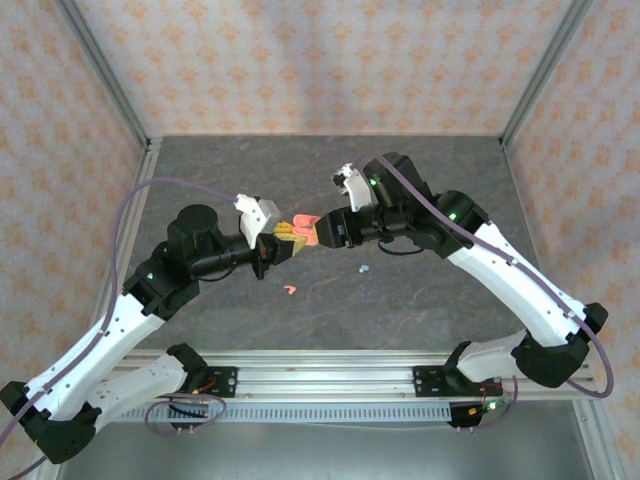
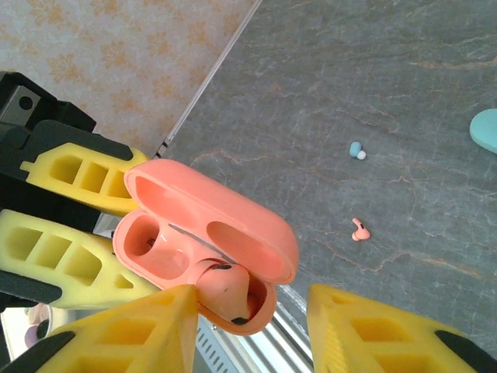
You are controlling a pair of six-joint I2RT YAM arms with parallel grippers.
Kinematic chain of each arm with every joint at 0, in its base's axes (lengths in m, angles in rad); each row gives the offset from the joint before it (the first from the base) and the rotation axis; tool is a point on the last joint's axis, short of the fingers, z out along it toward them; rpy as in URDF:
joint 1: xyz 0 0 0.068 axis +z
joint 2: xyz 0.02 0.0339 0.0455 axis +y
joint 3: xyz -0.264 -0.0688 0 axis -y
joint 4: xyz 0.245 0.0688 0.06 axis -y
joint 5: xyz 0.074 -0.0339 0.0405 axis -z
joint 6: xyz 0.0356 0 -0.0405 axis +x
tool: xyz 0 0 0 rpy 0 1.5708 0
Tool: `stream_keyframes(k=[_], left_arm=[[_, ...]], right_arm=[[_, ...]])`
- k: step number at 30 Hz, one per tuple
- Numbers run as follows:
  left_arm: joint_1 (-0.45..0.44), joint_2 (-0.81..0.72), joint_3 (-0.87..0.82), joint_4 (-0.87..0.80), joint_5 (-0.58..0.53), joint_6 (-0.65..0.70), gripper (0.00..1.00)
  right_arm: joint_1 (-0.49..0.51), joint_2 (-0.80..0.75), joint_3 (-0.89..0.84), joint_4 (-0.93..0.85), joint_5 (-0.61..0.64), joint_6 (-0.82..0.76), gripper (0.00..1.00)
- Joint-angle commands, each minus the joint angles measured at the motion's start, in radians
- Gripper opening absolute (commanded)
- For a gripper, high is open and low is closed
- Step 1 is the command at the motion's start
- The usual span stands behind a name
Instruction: Insert the wireless bluetooth earbuds into the charging case
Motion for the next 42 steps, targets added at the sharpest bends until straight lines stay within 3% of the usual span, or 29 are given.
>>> stream_keyframes(k=[1,14,27,37,42], left_arm=[[0.001,-0.008,0.020,0.057,0.038,-0.026,0.00],[0.001,-0.010,0.013,0.045,0.043,-0.034,0.00],[0.002,-0.022,-0.014,0.051,0.008,-0.024,0.00],[0.001,-0.020,-0.024,0.068,-0.009,-0.021,0.00],[0.000,-0.018,-0.022,0.074,-0.008,-0.022,0.00]], right_arm=[[0.007,0.015,0.018,0.014,-0.033,-0.015,0.40],[0.007,-0.002,-0.038,0.133,-0.093,0.036,0.15],[0.007,-0.081,-0.043,0.163,0.019,0.047,0.13],[0.007,-0.086,-0.008,0.165,0.035,0.055,0.13],[0.007,-0.078,-0.008,0.133,0.031,0.056,0.20]])
